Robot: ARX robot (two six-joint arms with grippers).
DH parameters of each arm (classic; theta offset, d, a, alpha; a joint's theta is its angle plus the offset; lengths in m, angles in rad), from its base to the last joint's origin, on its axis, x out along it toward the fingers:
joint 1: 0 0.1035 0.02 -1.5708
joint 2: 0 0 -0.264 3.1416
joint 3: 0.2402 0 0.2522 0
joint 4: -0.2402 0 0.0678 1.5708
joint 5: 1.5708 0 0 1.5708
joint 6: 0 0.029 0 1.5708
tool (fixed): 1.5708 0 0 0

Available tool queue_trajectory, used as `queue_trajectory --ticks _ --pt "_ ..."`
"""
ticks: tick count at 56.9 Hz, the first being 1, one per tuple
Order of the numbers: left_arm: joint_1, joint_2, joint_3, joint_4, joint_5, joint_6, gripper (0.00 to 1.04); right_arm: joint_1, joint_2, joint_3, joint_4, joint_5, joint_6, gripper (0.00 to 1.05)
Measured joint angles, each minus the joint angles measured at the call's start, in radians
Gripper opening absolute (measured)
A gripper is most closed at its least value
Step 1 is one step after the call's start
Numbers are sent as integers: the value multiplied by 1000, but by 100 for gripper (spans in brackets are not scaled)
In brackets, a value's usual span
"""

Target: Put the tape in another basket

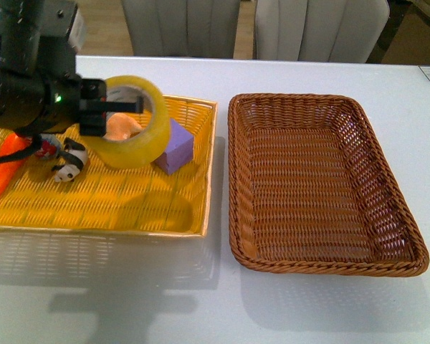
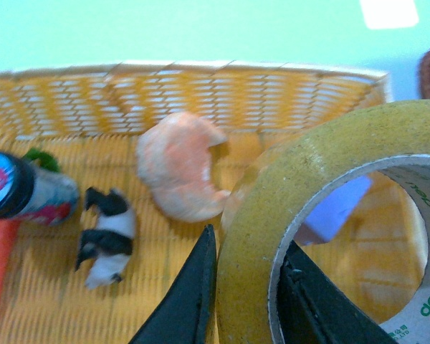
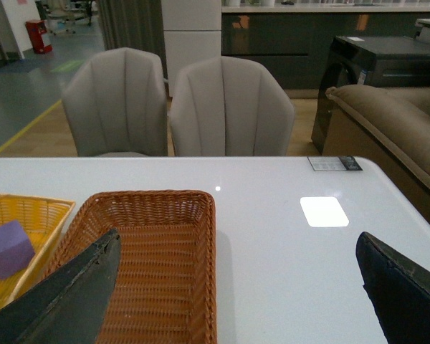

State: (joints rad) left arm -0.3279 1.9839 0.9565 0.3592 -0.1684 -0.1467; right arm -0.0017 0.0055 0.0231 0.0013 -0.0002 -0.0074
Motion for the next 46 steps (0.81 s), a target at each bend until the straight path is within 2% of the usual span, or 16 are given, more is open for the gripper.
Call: queue_trajectory --ticks 21,46 --pt "-222 145 294 -140 64 -54 16 0 0 0 0 0 0 96" --pt "-337 376 576 -297 106 -140 16 0 0 0 0 0 0 96"
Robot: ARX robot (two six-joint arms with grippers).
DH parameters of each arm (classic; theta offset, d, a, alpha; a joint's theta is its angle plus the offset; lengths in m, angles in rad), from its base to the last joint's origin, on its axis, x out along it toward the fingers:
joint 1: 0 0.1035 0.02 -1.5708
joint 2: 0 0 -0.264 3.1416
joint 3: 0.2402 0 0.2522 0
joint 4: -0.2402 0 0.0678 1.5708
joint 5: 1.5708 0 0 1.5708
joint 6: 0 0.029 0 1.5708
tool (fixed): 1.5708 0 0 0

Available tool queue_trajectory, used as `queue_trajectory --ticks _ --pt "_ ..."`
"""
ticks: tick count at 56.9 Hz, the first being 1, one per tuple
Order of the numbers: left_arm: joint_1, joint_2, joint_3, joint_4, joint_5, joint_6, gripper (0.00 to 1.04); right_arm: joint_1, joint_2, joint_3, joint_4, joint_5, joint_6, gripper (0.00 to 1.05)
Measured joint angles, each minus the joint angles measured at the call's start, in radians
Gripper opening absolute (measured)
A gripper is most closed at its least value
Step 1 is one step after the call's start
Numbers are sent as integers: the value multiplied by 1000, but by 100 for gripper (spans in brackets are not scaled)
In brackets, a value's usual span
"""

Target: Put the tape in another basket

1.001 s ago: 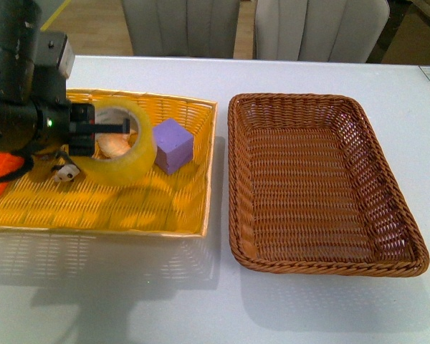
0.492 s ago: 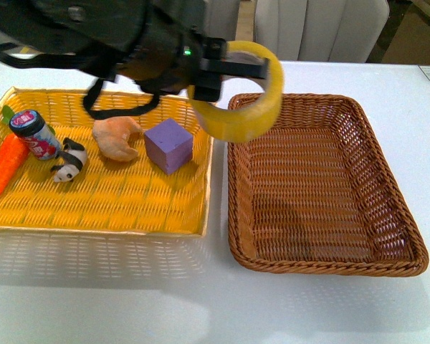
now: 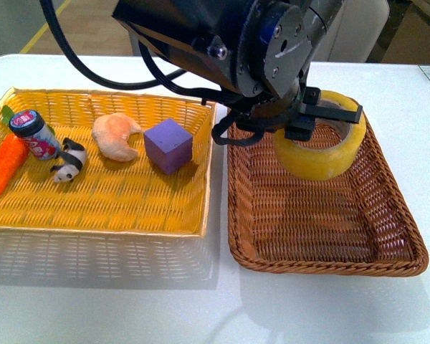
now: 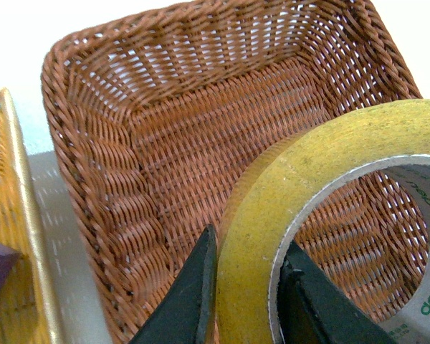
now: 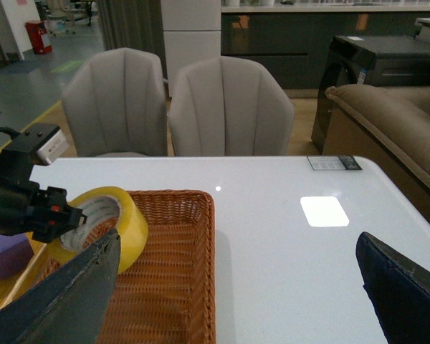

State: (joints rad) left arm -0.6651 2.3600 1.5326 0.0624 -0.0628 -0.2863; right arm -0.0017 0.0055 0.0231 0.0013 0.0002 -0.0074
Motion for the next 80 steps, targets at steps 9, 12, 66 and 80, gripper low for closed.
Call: queue_trajectory --ticks 9,12,66,80 --pt "-3 24 7 -10 8 -24 29 0 0 0 0 0 0 96" --pt "-3 24 7 -5 8 -31 38 0 0 0 0 0 0 96" --pt "177 -710 -866 443 18 -70 96 0 0 0 0 0 0 96" --pt "250 -791 -1147 1105 -343 219 56 0 0 0 0 1 0 96"
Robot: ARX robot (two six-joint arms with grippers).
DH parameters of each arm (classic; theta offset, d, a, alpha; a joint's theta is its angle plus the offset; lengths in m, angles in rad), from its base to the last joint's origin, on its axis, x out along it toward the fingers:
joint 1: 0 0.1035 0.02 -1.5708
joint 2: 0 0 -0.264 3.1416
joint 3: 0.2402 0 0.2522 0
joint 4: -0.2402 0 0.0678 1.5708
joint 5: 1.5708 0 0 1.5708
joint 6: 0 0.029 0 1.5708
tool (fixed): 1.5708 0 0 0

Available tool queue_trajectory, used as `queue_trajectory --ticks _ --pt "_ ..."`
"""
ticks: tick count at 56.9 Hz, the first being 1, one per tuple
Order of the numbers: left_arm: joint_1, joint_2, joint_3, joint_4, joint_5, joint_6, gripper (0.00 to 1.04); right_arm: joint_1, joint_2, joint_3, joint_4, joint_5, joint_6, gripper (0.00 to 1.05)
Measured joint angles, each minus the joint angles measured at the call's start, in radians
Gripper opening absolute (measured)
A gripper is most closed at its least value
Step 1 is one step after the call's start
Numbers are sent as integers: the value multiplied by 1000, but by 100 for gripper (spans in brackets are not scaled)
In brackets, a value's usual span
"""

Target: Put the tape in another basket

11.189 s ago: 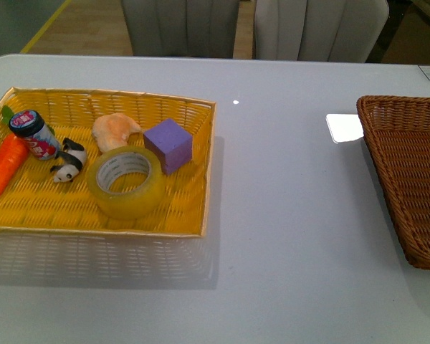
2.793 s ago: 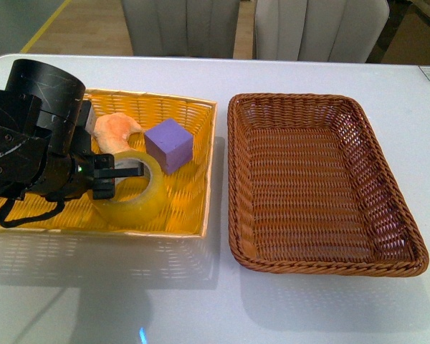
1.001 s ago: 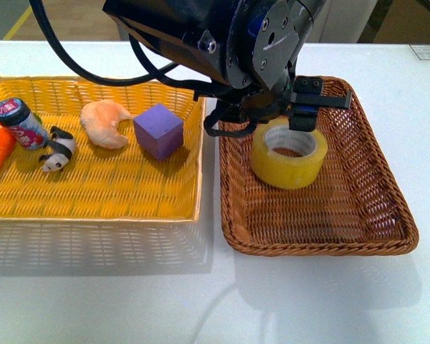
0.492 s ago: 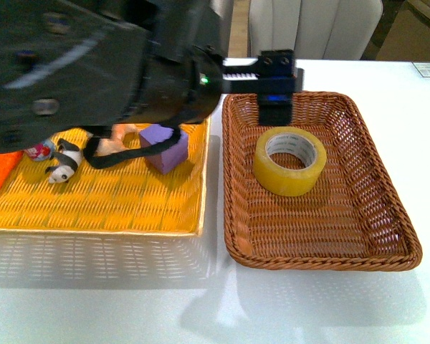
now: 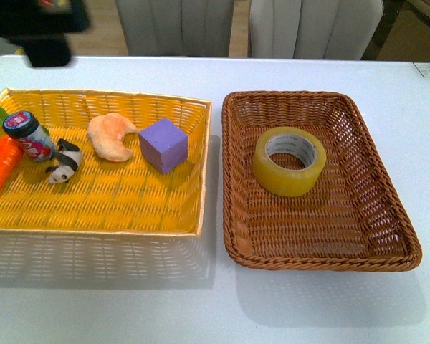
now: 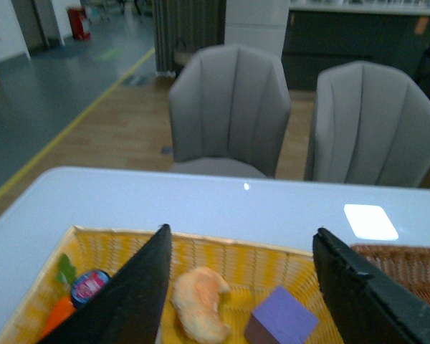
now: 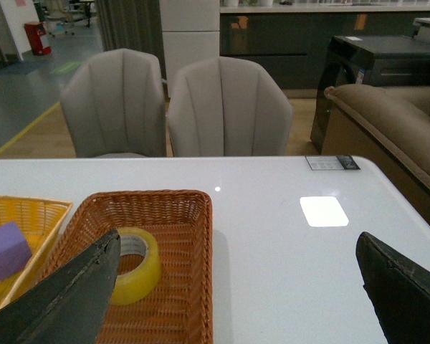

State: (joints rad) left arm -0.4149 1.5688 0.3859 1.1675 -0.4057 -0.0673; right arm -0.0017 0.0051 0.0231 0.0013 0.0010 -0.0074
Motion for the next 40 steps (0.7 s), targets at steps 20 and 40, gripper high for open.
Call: queue_trajectory --ticks 20,40 --pt "174 -334 -241 -91 178 53 2 0 0 0 0 -1 0 96" --pt "283 -638 -338 -299 281 56 2 0 0 0 0 -1 0 96"
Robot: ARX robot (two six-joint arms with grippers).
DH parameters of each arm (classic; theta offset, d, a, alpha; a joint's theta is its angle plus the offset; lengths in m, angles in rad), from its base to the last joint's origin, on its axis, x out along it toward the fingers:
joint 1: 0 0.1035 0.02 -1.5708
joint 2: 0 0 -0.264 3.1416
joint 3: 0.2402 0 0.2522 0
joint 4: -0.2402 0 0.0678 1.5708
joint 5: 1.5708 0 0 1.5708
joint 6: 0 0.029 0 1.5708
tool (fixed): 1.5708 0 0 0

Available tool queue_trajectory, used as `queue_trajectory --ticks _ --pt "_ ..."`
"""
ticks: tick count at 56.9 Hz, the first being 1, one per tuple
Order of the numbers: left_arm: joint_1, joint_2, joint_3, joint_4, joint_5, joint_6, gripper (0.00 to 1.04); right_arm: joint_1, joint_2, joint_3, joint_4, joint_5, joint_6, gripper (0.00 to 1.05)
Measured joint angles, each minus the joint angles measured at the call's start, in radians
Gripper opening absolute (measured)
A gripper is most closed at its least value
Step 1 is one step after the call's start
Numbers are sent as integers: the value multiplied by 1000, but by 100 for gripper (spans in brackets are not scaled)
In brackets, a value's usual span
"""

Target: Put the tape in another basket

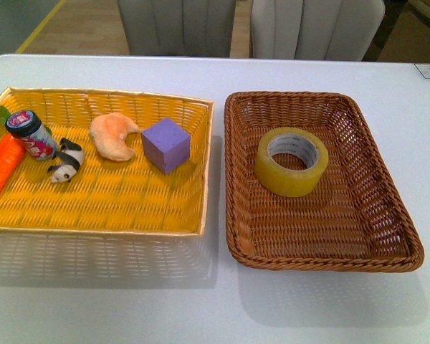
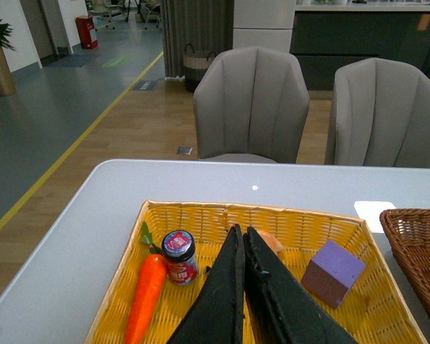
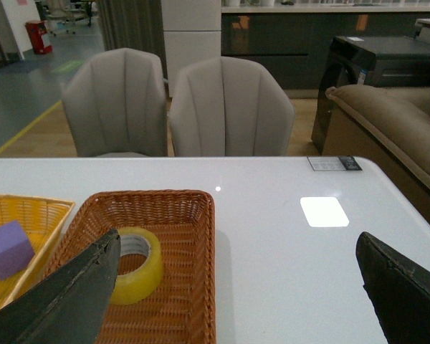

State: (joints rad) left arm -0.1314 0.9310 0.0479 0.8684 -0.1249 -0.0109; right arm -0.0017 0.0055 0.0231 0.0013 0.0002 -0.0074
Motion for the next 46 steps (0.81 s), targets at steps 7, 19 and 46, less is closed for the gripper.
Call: queue_trajectory --ticks 7,19,46 --pt "25 -101 -16 -82 24 0 2 0 0 0 0 0 0 96" --pt "127 -292 -34 -248 121 1 2 0 0 0 0 0 0 96" --pt "127 -602 -34 -539 125 1 2 0 0 0 0 0 0 96"
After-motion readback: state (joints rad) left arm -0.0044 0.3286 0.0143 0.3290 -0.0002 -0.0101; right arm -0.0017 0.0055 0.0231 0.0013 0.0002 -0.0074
